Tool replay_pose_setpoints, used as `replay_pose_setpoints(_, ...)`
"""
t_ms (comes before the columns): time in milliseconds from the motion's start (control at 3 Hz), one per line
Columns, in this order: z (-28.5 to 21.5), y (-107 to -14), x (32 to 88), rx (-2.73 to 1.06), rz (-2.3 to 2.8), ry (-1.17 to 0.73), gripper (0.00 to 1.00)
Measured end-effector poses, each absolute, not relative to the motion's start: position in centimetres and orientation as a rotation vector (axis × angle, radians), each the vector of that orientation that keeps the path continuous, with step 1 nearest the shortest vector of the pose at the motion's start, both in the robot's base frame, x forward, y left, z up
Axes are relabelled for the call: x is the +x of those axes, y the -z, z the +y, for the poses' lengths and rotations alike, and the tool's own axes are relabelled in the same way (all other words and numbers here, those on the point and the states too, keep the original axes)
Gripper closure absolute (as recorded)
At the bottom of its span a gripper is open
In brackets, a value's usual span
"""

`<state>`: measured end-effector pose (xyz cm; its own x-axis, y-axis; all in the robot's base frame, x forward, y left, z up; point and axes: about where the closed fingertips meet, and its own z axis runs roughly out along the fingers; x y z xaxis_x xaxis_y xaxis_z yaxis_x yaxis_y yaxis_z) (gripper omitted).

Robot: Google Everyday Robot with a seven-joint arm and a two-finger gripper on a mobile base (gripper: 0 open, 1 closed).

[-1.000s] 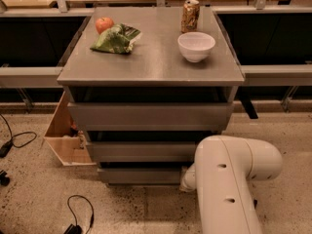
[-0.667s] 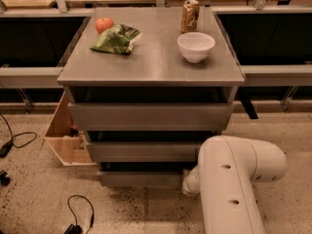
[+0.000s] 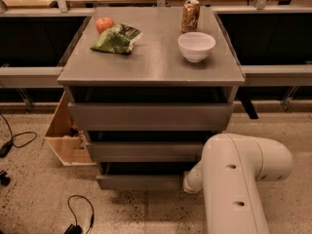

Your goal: Open bottom drawer

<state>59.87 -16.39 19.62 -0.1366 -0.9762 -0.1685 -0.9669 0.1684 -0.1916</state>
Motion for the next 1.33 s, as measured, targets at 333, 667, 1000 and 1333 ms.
replay_pose_setpoints(333,-16.4,-20.4,59.9,-1.876,2.193,0.053,1.00)
replay_pose_setpoints(667,-16.4,-21.6,59.9,-1.876,2.193,0.053,1.00)
replay_pose_setpoints(1000,-16.4,-21.6,59.9,-1.876,2.193,0.053,1.00)
replay_pose_setpoints(1333,-16.4,-21.6,59.9,-1.876,2.193,0.053,0.81)
